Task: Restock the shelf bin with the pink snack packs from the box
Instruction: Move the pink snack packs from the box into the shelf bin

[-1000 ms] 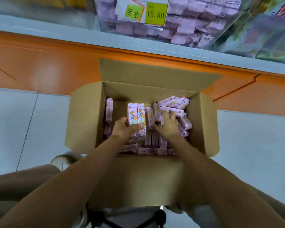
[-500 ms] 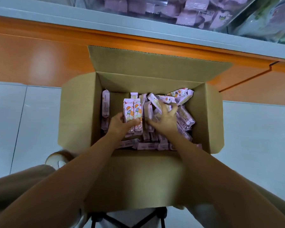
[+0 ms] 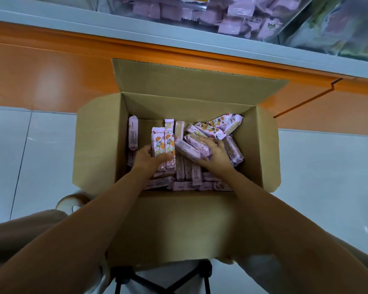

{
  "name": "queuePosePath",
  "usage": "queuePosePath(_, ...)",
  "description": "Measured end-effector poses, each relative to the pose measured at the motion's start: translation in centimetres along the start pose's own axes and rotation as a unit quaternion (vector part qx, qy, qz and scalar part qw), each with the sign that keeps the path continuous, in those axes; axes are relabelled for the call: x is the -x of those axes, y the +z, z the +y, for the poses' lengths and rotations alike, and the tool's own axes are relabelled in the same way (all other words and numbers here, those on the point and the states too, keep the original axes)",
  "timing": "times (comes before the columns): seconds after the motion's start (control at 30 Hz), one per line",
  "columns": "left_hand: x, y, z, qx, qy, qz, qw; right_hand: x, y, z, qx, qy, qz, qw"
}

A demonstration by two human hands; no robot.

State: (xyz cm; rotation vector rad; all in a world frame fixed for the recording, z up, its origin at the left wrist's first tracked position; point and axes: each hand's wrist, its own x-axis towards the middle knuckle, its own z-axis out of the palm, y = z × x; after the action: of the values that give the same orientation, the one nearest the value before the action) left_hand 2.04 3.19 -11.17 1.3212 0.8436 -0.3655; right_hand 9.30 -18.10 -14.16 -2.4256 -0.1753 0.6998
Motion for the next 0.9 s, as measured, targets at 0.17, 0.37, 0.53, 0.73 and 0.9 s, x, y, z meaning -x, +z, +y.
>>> queuePosePath(0.17,0.8,0.3,0.6,0.000,0.018,-0.011,1.000,1.1,-1.6,-1.1,-0.080,-0.011,0.060,0.995)
queuePosePath(0.37,2.1,0.2,1.2,-0.002,0.036,0.007,0.999,3.3,-2.6,-3.1,-0.181,0.040,0.067,0.980)
queuePosePath(0.53,4.8,-0.1,4.0,0.022,0.082,0.013,0.996,5.6,-5.6,-6.0,-0.281,0.008,0.046,0.959)
queuePosePath(0.73,11.2,-1.2,10.8,0.055,0.175,-0.029,0.983,10.4,-11.3,-13.7,-0.303,-0.097,0.049,0.947)
queuePosePath(0.9,17.0,-2.7,16.0,0.076,0.265,-0.052,0.960,14.2,-15.3,-20.8,-0.303,-0.155,0.075,0.937)
